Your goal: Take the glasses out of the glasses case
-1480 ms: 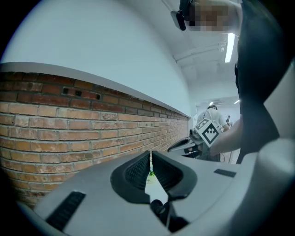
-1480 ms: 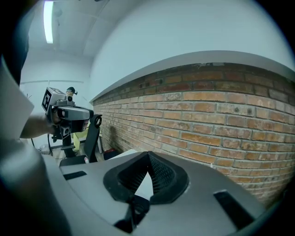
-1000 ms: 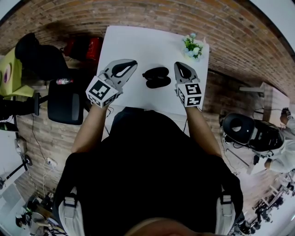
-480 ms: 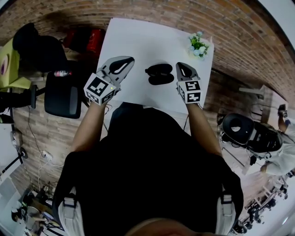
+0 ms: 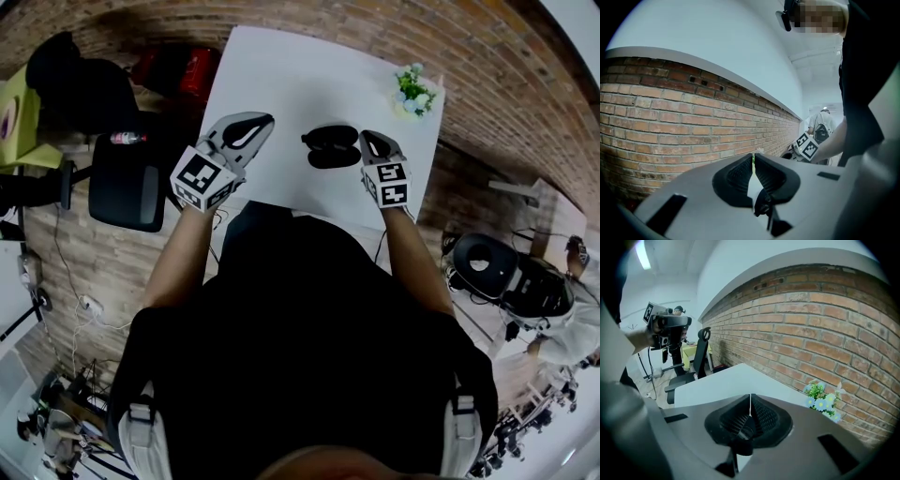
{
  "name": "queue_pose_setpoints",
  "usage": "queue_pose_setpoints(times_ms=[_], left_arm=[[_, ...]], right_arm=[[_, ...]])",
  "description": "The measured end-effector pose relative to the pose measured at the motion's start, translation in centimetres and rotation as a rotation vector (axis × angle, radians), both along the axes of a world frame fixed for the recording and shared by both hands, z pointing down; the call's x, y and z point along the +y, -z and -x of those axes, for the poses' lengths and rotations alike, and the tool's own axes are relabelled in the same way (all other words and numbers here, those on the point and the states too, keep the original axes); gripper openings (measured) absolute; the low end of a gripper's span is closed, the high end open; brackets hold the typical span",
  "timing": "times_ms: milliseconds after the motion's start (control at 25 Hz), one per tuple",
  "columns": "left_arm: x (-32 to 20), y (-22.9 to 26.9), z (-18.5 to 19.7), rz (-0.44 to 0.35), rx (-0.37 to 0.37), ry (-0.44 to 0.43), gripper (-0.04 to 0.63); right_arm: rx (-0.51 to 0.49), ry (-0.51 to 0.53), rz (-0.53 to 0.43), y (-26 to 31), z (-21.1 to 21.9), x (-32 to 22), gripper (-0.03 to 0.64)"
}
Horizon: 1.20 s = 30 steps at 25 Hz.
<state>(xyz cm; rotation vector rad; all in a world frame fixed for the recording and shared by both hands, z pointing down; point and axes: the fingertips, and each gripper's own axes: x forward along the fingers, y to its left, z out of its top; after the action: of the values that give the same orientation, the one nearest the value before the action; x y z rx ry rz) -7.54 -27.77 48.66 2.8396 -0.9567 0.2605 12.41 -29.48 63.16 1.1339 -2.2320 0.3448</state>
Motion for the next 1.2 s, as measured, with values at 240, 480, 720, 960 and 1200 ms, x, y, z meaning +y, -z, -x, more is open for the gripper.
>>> queue_pose_setpoints(times_ms=[240,480,720,960,1200], left_arm=[[0.2,-0.9,1.2,0.006,-0.002,0.022,0.023],[0.3,-1.2,2.9,0.005,-0.009,0.059,0.023],[0.9,-2.3,4.7,0.024,-0.012,0.083,0.023],[1.4,-3.1,5.8,0.030,-0.005,0.103,0.023],[1.6,-3.3,6.6,0.027,-0.007,0.126,0.023]], right_arm=[[0.020,0.040,0.031,-2.3,1.0,0.2,0.028],[0.065,0.078,0.075,-4.8,1.6,0.6,0.051],[0.104,0.115,0.115,-7.4,1.8,0.7,0.060],[0.151,0.159,0.157,-10.1,2.1,0.7,0.067],[0.215,0.237,0.191,-12.8,2.4,1.2,0.078]])
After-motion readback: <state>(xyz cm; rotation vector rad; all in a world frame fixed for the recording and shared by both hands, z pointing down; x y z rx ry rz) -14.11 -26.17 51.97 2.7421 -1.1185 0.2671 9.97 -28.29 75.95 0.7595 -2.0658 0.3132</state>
